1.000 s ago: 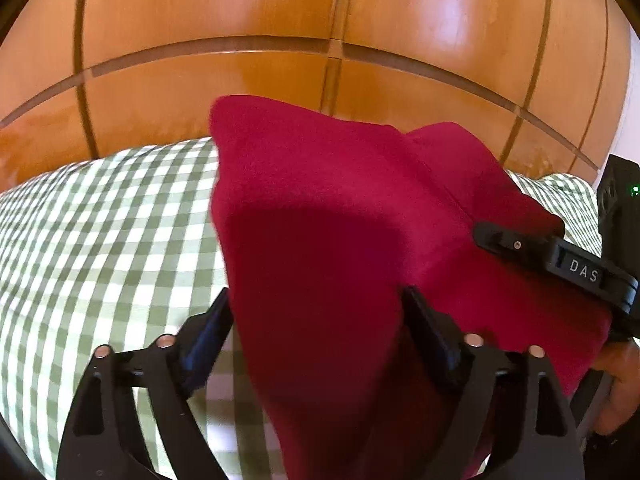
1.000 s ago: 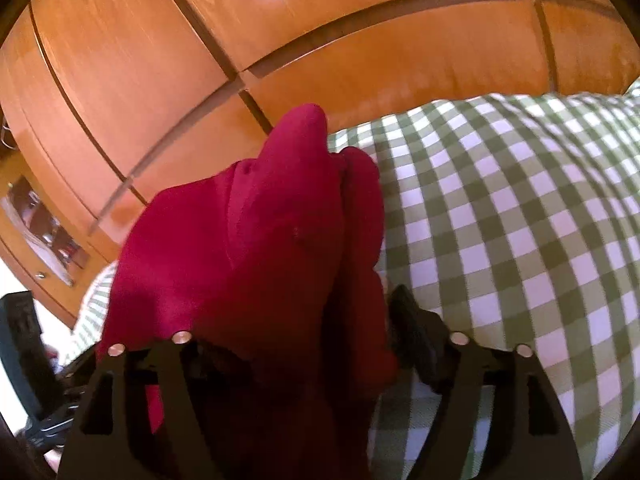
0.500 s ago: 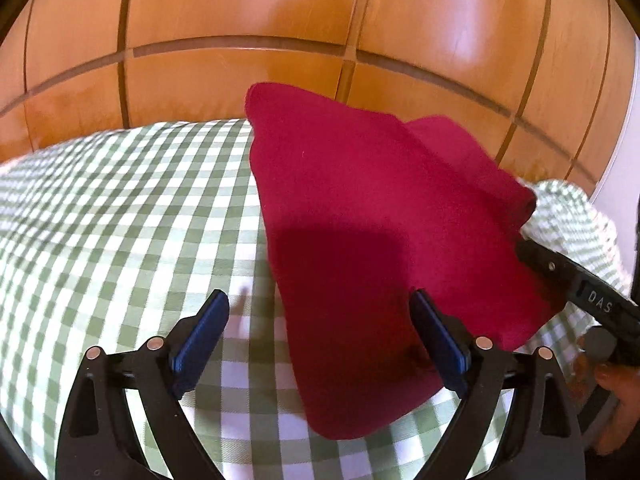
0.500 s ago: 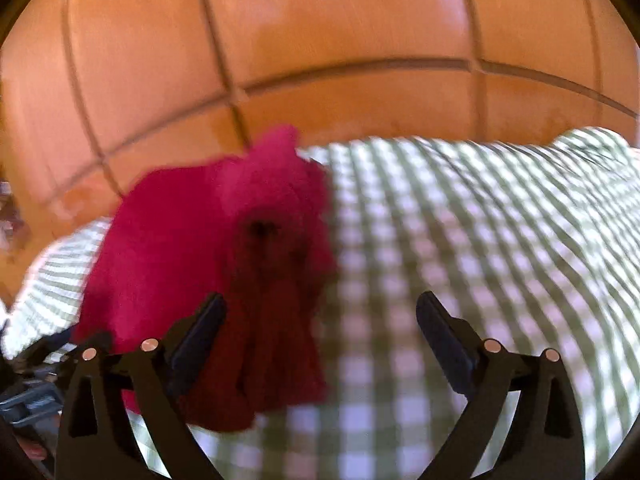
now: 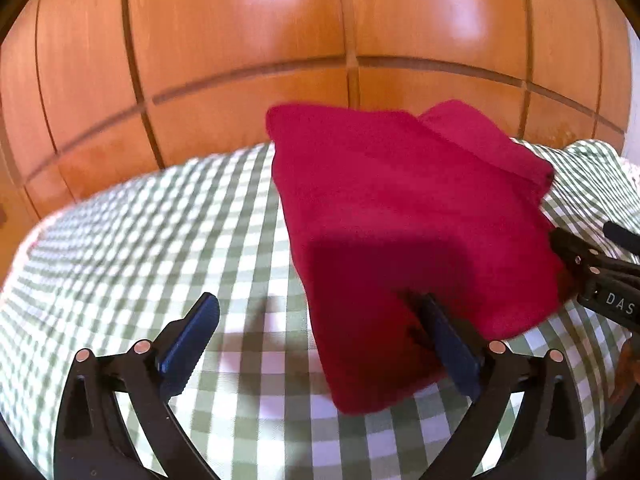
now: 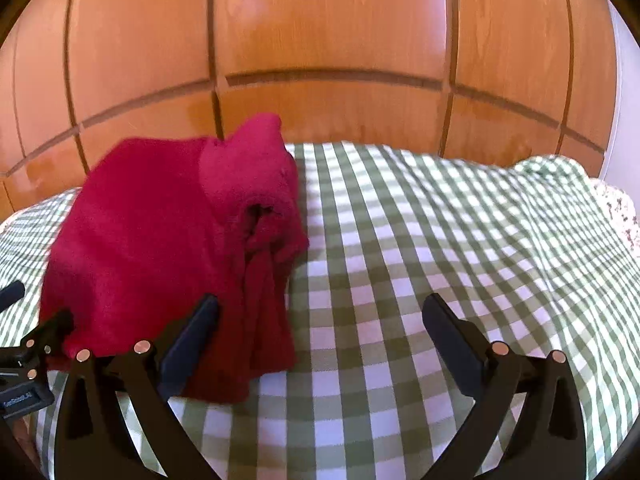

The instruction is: Fold small clothes

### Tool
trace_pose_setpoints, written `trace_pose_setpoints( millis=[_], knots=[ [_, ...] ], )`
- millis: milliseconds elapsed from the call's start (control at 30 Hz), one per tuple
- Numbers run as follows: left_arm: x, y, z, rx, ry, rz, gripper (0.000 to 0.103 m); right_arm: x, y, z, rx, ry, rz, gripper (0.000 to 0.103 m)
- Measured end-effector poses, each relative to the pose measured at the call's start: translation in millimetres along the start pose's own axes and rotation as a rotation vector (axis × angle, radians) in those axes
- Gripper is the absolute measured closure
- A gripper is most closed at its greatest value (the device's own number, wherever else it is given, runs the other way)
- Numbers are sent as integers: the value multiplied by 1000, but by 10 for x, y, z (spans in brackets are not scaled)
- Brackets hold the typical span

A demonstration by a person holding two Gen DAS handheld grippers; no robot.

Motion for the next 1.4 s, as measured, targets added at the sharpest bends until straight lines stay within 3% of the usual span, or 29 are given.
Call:
trace_pose_setpoints(
  millis=[300, 600, 700, 733, 800, 1100, 1400],
  knots=[
    [-19, 338, 16, 110, -8, 90, 4, -55, 428, -150, 13, 31, 97, 2],
    [-8, 780, -169, 107, 116, 213, 4, -80, 704, -190, 12, 8, 152, 2],
    [70, 981, -225, 130, 135, 314, 4, -67, 863, -162, 38, -82, 190, 2],
    [99, 1074, -249, 145, 143, 377, 4, -68, 906, -157, 37, -98, 205, 2],
    [119, 1124, -270, 157, 142, 425, 4, -75, 965, -165, 10, -95, 237, 2],
    [-78, 905, -320, 91, 175, 351, 4, -126, 930, -255, -8, -47, 252, 2],
    [-95, 882, -303, 100, 168, 346, 4, -163, 900, -352, -5, -6, 249, 2]
  ],
)
Point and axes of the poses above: each gripper's, at about its wrist camera, not at the fingertips, and y roughly against the way its jaws point, z to its right, x to its top, the point moved 8 cm from there along -y, roughly the way its jaws point, and after that the axes turned 6 degrees about -x, right-handed, at the moved point
